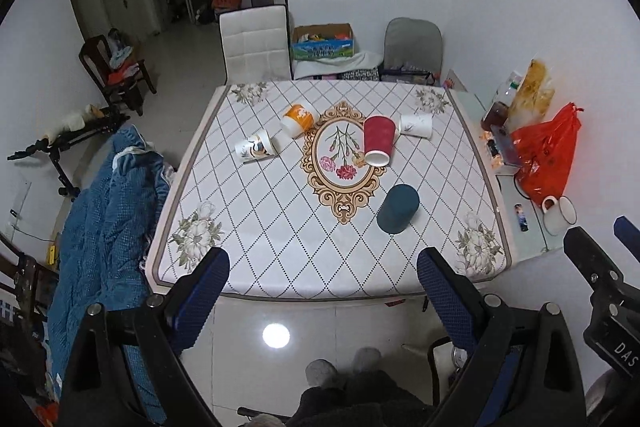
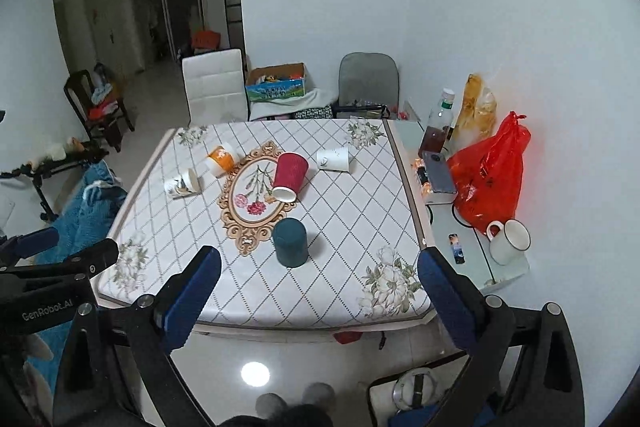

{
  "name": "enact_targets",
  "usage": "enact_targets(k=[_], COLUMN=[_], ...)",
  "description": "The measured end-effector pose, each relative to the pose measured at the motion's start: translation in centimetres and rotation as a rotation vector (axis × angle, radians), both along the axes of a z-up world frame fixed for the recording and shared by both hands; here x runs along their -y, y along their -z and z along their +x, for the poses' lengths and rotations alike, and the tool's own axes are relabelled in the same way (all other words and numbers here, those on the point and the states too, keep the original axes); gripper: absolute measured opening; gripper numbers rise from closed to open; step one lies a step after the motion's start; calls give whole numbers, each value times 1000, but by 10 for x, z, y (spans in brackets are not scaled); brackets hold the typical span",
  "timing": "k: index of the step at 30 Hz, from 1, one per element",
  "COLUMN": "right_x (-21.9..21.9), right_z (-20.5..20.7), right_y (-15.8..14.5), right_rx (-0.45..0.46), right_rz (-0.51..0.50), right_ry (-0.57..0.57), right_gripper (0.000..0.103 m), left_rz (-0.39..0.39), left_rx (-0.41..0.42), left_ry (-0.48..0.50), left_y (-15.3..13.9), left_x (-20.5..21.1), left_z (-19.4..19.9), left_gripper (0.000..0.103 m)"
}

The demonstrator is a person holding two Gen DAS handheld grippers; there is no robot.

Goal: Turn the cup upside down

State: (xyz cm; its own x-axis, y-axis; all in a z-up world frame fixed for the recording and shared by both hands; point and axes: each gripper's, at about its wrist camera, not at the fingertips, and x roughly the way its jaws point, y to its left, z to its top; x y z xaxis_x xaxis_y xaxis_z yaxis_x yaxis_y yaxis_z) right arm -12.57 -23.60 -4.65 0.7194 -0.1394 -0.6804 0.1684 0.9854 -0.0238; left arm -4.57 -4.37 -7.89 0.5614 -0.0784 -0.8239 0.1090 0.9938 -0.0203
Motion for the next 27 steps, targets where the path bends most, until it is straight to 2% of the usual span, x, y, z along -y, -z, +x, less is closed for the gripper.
enact_targets(k=[7,12,20,27], right_x=[5,10,21,30], right_z=[-31,-43,-44,-39], right_y=[-30,-45,-44,-37], right_rx=[27,40,23,2], right_rz=[15,9,24,11], right_ry=[-13,-30,-62,-74], right_gripper=[101,101,102,102], left_rz=[6,15,13,21], left_rx=[56,83,93,76], left_ry=[-6,-14,-54,-77], left_y=[-30,-41,-45,-38], left_x=[4,11,17,23], left_z=[-27,-41,-54,-57], left_gripper=[96,96,96,96])
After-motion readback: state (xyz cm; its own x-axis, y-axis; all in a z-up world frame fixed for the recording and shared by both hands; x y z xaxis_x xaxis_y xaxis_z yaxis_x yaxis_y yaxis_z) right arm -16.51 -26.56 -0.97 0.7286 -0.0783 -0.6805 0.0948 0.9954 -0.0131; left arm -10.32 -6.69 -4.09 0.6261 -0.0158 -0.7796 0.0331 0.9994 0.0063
